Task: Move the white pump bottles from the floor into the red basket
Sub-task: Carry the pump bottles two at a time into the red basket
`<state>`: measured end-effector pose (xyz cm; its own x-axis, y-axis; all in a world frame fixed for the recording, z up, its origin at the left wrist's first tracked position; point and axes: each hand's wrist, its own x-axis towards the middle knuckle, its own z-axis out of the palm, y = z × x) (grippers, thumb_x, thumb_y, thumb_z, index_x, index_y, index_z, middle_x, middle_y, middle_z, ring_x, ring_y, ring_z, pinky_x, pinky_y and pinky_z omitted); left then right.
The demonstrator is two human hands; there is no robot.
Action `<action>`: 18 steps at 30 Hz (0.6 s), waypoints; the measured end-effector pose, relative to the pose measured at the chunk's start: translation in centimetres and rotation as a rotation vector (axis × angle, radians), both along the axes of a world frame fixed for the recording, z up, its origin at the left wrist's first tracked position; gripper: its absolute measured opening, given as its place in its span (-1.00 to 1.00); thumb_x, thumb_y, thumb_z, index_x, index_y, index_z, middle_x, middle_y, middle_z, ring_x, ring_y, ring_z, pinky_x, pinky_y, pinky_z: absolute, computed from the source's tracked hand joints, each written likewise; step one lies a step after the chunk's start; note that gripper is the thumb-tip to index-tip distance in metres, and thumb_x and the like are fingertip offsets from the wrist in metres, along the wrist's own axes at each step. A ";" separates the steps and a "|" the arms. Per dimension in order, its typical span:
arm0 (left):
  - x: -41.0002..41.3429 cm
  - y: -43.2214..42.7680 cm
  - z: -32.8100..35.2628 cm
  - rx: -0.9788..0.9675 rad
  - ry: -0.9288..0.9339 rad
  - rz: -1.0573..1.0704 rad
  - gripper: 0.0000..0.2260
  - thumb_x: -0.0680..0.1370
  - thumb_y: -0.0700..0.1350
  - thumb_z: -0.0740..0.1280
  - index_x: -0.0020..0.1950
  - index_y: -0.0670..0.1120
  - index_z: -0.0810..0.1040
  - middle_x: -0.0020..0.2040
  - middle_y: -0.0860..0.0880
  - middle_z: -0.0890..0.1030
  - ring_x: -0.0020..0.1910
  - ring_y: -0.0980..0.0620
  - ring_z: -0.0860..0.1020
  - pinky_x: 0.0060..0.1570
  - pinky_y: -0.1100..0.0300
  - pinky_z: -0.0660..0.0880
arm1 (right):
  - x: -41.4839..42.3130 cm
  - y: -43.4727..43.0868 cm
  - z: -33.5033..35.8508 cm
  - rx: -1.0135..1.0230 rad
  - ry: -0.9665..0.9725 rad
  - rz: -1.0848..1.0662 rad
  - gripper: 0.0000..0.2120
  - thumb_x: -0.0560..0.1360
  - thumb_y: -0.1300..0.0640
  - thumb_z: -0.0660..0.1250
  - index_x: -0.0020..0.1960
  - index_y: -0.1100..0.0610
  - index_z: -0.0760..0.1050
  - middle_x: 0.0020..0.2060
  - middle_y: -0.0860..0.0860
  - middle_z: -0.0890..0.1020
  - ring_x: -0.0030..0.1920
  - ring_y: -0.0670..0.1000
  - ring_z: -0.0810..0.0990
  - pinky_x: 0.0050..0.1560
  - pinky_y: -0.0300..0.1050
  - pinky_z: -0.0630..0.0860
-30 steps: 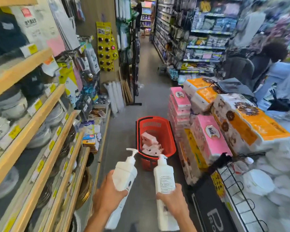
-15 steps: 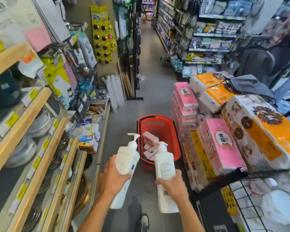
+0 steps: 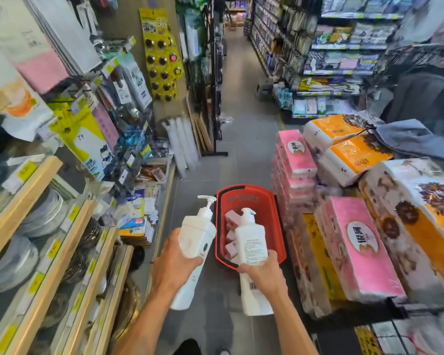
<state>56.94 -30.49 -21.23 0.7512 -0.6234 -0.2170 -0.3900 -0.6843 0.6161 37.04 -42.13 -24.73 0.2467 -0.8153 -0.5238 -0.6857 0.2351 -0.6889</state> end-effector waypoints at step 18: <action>8.9 -14.8 -1.8 -0.008 0.061 -0.115 -0.25 0.27 0.09 0.57 0.36 0.16 0.28 0.24 0.09 0.54 0.09 -0.09 0.58 0.05 -0.07 0.54 | 7.5 -11.1 -1.2 0.021 0.087 -0.123 -0.23 0.22 -0.13 0.60 0.24 -0.04 0.21 -0.01 -0.12 0.54 -0.04 -0.07 0.58 0.06 0.07 0.59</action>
<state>65.84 -45.28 -23.05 0.6598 -0.7069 -0.2550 -0.4271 -0.6320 0.6466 44.49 -53.21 -25.94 0.0987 -0.8254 -0.5559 -0.7079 0.3344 -0.6222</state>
